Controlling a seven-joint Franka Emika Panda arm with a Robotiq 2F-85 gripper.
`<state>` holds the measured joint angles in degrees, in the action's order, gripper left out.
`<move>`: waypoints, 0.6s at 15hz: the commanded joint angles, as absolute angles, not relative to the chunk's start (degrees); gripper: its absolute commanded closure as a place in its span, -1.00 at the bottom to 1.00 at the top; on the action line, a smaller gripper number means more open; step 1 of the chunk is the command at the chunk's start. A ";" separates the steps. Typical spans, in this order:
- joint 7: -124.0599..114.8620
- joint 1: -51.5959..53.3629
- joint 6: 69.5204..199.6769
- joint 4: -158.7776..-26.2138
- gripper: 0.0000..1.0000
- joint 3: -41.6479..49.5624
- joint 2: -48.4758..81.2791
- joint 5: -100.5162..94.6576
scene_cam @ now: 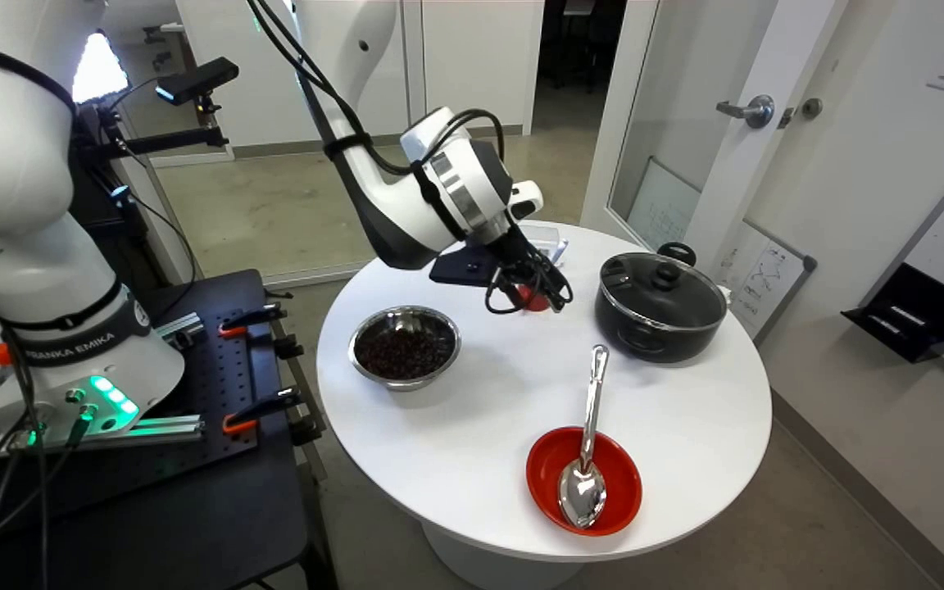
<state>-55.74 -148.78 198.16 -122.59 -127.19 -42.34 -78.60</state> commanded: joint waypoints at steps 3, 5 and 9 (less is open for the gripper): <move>-66.27 -149.15 198.24 -137.19 -1.00 -129.66 -21.60 -100.36; -72.68 -149.50 198.29 -140.51 -1.00 -128.55 -17.30 -108.68; -71.14 -149.38 198.18 -139.82 -1.00 -128.37 -18.62 -107.23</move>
<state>-71.14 -149.39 198.18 -139.85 -128.37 -18.58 -107.24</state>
